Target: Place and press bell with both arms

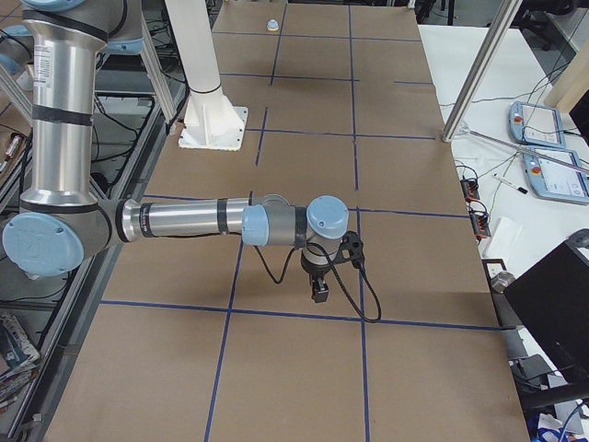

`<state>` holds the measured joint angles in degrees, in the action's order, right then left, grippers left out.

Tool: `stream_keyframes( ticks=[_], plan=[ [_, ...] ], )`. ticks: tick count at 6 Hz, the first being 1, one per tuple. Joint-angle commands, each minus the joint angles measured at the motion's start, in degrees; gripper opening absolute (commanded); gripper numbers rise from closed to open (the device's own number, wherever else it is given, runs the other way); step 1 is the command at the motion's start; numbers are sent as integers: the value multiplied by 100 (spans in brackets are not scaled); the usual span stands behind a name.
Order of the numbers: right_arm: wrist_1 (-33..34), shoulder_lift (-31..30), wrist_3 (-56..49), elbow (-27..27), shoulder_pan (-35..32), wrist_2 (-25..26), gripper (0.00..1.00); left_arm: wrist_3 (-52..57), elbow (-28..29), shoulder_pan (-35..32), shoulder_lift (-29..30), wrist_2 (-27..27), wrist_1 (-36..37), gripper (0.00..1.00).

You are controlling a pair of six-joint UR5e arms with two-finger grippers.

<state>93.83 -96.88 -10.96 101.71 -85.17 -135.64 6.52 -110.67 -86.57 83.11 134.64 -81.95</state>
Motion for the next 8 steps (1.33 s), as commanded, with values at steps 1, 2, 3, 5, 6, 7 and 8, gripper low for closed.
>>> stream_keyframes(
  ticks=[1,2,3,5,6,7,8],
  plan=[
    [-22,-15,-3,-2,0,2,100,-480,2,357,-179,237,-84,100],
    [-22,-15,-3,6,0,2,100,-850,11,603,-555,21,-572,100],
    [-22,-15,-11,-2,0,11,100,-1263,19,832,-1055,-164,-1281,100],
    [-22,-15,-11,-20,0,20,100,-1960,203,1211,-1926,-219,-2593,100],
    [-14,-15,-3,-29,0,29,100,-1944,491,1325,-2130,-228,-2937,100],
    [-13,-32,-3,-81,0,20,100,-1926,981,1614,-2211,-228,-3385,100],
    [-13,-41,-3,-134,0,20,100,-1909,1456,1912,-2211,-228,-3676,100]
  ],
)
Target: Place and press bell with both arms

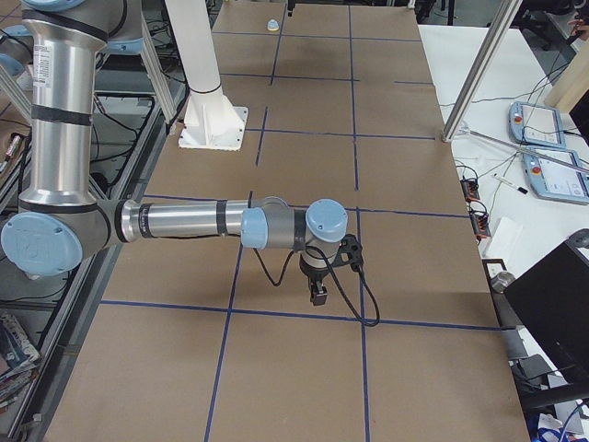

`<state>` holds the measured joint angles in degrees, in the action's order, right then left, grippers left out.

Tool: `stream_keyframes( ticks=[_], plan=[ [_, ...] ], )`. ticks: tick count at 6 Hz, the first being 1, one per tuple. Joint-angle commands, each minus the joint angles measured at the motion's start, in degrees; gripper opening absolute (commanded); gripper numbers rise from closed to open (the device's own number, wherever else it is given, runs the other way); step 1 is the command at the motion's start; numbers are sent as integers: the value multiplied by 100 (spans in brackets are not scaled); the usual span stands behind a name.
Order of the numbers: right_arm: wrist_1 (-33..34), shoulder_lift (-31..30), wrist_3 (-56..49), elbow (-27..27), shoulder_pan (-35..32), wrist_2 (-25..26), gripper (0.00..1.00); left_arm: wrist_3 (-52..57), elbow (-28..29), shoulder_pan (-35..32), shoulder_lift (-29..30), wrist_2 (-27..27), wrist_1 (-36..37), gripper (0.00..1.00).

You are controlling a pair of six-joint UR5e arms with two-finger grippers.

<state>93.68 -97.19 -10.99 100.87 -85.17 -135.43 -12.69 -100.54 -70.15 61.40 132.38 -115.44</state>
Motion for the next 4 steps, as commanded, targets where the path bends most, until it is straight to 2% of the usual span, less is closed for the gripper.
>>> stream_keyframes(
  ticks=[1,4],
  plan=[
    [-8,-28,1,-49,0,-1,100,12,499,491,-40,-2,-330,100],
    [1,-45,1,-58,0,-10,100,29,798,888,-40,33,-339,100]
  ],
)
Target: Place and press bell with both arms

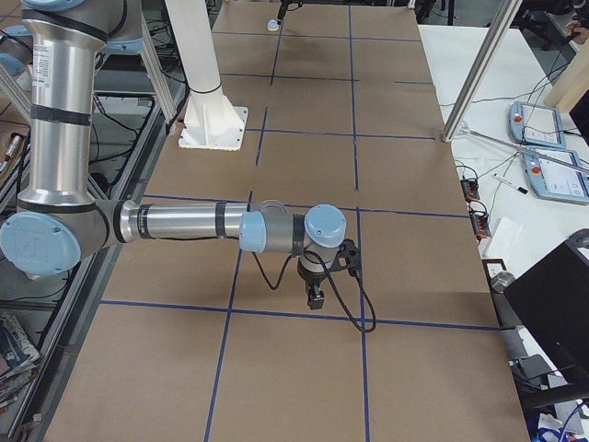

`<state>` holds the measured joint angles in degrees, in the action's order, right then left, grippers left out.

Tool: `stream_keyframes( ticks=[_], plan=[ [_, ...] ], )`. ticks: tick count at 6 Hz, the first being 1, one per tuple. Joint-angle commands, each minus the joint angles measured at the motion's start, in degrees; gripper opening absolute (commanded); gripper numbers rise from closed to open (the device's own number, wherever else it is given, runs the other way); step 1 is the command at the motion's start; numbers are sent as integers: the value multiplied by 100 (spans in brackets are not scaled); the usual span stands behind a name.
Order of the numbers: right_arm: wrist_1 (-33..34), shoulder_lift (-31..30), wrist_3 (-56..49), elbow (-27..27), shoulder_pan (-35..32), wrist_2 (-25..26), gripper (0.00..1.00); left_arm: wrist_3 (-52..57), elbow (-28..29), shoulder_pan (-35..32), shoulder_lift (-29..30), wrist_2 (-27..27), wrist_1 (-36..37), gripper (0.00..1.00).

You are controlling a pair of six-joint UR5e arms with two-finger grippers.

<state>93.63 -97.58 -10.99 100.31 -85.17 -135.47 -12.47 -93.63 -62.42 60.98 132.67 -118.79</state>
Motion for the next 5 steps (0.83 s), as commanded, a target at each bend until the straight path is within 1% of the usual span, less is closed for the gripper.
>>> stream_keyframes(
  ticks=[1,3,5],
  plan=[
    [-3,-7,0,-3,0,-6,100,8,160,194,2,4,-4,100],
    [-72,-33,0,-3,0,-6,100,8,326,449,37,4,-4,100],
    [-300,-191,9,-3,0,-15,100,8,406,520,63,-4,-4,100]
  ],
)
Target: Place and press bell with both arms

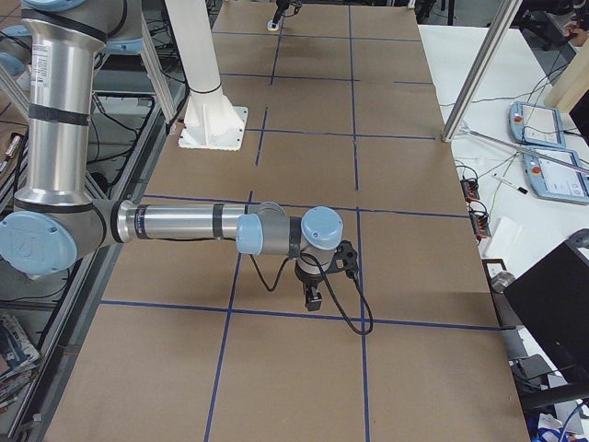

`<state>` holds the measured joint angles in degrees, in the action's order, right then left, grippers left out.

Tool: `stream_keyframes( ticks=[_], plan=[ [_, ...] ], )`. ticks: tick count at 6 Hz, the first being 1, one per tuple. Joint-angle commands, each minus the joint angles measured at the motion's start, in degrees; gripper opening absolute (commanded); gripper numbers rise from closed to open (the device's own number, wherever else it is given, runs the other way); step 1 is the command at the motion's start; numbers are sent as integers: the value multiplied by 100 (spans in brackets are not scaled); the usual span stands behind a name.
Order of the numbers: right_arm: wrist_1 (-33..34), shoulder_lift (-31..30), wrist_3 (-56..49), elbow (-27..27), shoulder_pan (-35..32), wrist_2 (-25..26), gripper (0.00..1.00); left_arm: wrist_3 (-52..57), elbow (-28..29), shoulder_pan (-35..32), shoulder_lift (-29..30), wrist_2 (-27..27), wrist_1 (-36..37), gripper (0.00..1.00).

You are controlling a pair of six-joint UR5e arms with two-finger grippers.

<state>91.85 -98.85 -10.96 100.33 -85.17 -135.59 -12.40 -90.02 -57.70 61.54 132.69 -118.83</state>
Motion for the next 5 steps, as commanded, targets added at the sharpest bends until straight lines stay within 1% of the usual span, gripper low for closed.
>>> stream_keyframes(
  ticks=[1,5],
  plan=[
    [-123,-73,6,-5,0,-2,100,1,107,109,16,2,0,100],
    [-132,-73,6,13,0,-2,100,-8,204,198,113,2,9,100]
  ],
)
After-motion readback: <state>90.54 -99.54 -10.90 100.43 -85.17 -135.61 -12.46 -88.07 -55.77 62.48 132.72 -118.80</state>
